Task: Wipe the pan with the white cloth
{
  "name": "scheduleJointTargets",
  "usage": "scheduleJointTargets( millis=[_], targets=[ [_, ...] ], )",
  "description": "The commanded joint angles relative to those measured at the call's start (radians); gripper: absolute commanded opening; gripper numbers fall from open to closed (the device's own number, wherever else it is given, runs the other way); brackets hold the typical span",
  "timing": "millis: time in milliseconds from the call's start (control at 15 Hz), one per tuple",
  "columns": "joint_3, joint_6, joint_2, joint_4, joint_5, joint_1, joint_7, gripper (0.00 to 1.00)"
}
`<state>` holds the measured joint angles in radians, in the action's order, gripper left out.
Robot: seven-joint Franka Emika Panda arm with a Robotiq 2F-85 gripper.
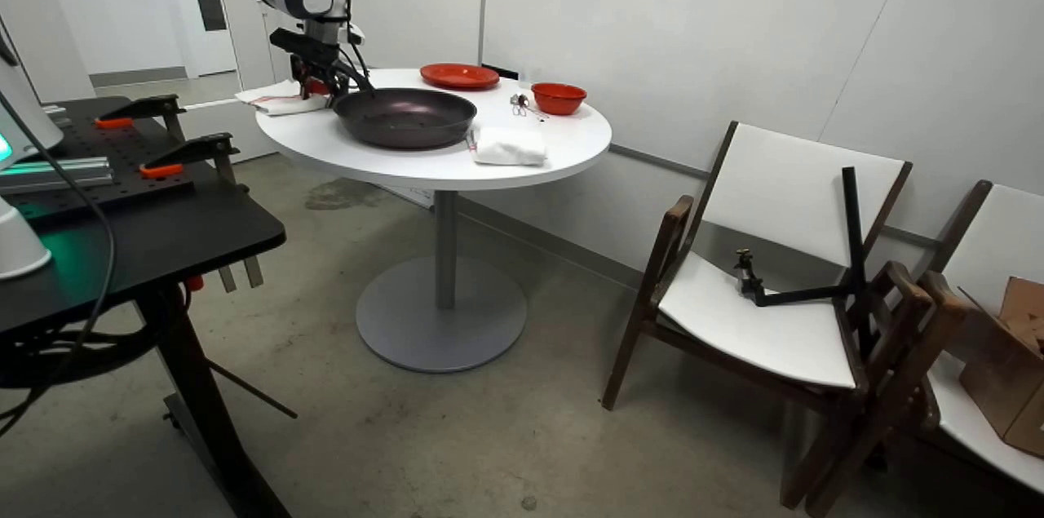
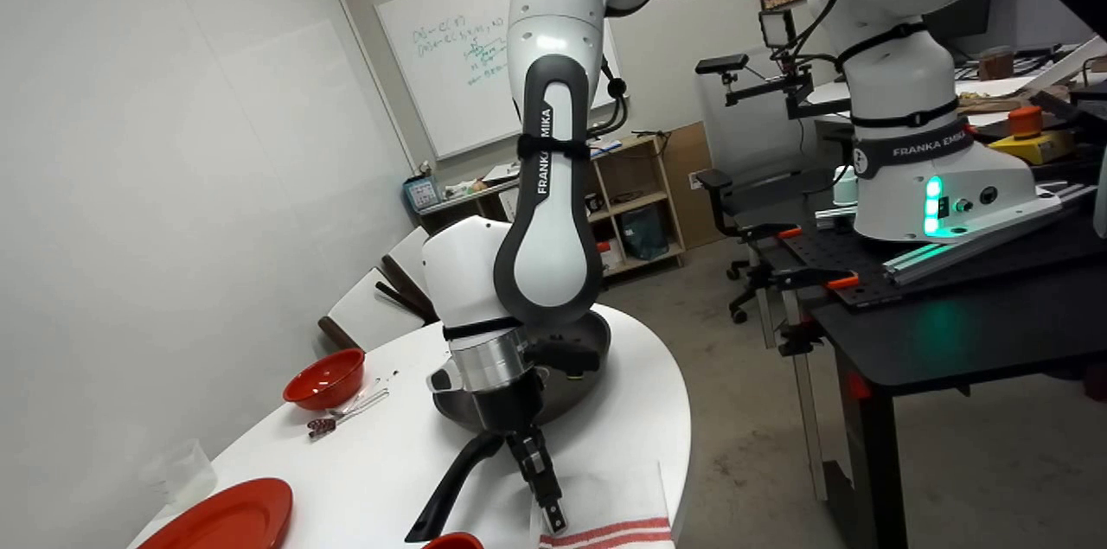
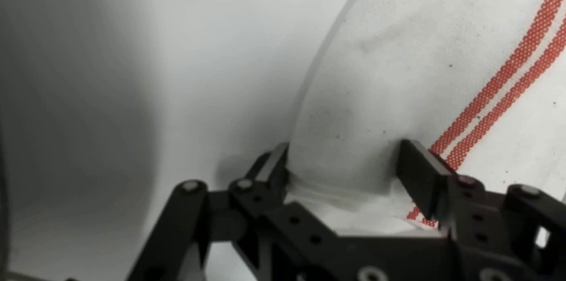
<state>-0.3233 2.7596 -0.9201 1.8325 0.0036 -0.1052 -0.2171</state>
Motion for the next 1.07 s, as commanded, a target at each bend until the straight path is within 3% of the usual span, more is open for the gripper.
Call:
scheduleJointTargets(
  millis=[0, 267, 333, 667, 1000],
  targets=[
    [0.012, 0.010, 0.000, 0.005, 0.006, -0.018, 0.020, 0.36],
    [0.012, 0.014, 0.012, 0.008, 0.004, -0.024, 0.023, 0.06],
    [0.013, 0.018, 0.020, 0.013, 0.003, -0.025, 0.023, 0.03],
    [0.041, 0.064, 0.108, 0.074, -0.016, -0.045, 0.042, 0.05],
    [0.095, 0.147, 0.291, 0.222, -0.028, -0.088, 0.100, 0.05]
  ],
)
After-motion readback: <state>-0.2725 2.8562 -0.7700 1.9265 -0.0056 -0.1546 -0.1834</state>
